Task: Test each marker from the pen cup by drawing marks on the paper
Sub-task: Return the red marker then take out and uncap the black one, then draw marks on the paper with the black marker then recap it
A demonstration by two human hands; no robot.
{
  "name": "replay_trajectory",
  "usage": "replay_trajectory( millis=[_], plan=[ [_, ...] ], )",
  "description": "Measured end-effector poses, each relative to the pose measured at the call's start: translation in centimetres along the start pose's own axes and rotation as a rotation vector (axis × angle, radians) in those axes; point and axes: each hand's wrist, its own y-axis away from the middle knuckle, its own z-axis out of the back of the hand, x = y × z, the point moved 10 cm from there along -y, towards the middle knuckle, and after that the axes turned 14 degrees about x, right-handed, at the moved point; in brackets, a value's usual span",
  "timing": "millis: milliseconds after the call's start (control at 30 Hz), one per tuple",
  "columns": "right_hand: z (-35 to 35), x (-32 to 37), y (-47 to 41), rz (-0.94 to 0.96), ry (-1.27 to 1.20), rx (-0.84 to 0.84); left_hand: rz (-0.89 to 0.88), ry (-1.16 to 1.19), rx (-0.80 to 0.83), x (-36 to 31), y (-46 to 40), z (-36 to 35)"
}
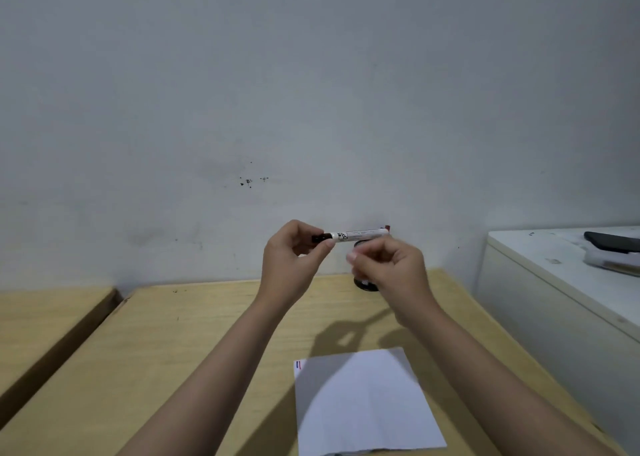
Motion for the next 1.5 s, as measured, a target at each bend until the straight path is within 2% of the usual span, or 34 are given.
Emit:
replay_trajectory(
  millis=[67,133,200,233,467,633,867,1000,1200,1367,1500],
  plan=[
    [-1.9,-3.0,1.4,-0.192,-0.125,0.028,0.032,0.104,0.002,0.4,1.0,-0.1],
    [-3.2,-5.1,2.3,-0.334,-0.367,0.018,0.065,0.143,0.015,0.8,2.1,-0.4],
    [-3.8,-5.5,2.3,-0.357,-0.580,-0.023,0.090,0.116,0.042,1.3,3.0,-0.7],
    [-3.9,-5.5,2.2,-0.347,-0.611,-0.040,0.100,0.106,0.053,1.4,3.5,-0.7],
    [-4.7,-5.7,2.0,-0.281,-0.484,0.002,0.132,0.018,0.095,1.6,4.5,0.2],
    [-4.7,-6.1,1.5,-0.203,-0.418,0.002,0.160,0.062,0.101,2.2,4.6,0.1],
    [-0.6,-6.2,1.0,-0.110,-0.162,-0.066,0.349,0.070,0.105,7.5,5.2,2.2],
    [-0.6,-6.4,1.7,-0.091,0.041,-0.038,0.435,-0.149,0.159,11.2,5.0,1.7],
    [-0.7,-9.4,2.7,-0.178,0.063,-0.002,0.531,-0.555,0.335,15.9,5.4,-0.1],
    [-0.8,-11.6,3.2,-0.247,0.045,0.009,0.521,-0.613,0.378,17.0,5.3,-0.9],
    [-1.6,-12.6,3.3,-0.275,0.031,0.017,0.544,-0.541,0.381,17.6,5.6,-0.7]
  ],
)
